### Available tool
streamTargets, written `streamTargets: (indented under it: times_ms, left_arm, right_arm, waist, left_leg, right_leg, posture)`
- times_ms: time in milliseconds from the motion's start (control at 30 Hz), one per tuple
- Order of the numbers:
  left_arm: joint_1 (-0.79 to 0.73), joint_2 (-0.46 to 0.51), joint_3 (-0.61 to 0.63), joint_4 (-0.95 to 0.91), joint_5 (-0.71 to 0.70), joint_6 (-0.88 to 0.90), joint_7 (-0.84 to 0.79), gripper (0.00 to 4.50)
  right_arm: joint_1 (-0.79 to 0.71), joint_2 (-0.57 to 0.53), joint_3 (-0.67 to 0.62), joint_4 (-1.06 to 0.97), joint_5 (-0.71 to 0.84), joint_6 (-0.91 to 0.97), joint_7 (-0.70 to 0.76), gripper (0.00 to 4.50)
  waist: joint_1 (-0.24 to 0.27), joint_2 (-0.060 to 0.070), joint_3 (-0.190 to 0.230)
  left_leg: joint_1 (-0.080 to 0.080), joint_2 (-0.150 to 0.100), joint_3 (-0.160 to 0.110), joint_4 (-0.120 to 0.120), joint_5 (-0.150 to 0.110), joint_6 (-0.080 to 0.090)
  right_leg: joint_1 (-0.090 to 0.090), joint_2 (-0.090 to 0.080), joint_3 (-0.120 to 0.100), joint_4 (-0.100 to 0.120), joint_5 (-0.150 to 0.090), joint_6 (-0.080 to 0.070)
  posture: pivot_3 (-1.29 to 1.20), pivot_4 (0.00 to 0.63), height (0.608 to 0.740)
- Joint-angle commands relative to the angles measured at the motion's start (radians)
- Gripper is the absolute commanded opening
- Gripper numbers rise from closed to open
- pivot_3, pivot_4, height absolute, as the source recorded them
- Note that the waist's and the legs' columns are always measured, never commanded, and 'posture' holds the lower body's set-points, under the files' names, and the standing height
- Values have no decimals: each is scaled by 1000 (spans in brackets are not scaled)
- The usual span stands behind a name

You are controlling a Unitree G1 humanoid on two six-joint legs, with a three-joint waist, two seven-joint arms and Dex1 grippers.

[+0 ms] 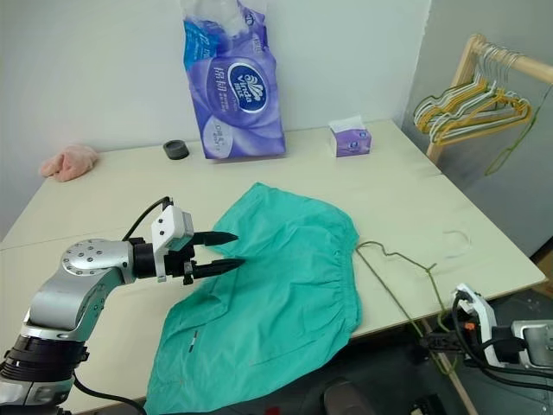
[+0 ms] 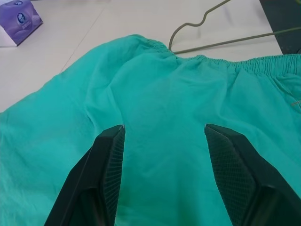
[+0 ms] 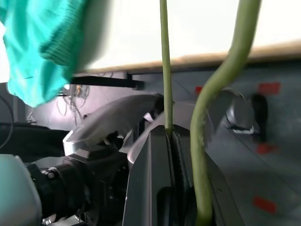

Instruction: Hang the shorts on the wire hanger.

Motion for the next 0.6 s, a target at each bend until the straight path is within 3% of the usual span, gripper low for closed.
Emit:
streamTargets:
  times_ms: [33,400,600]
  left_arm:
    - [-21,0,6,-2,4,-22,4,2834]
    - [-23,6,41,42,23,-46,42,2834]
    - [-61,-7,47,93,31,-70,82,2834]
  right_arm:
    - [-34,5,3,-41,42,6,-9,0]
    - [-96,-23,34,-54,84,5,1,0]
    - [-154,38,113,-38,75,6,-47,0]
  waist:
    - [1,0,0]
    - [2,0,0]
    - [2,0,0]
  left_leg:
    - [0,0,0,0,0,0]
    - [0,0,0,0,0,0]
    - [-1,0,0,0,0,0]
  right_leg:
    - [0,0,0,0,0,0]
    - [0,0,0,0,0,0]
    - [-1,0,0,0,0,0]
  posture:
    - [-354,46,740]
    - [-337,39,740]
    - [-338,41,740]
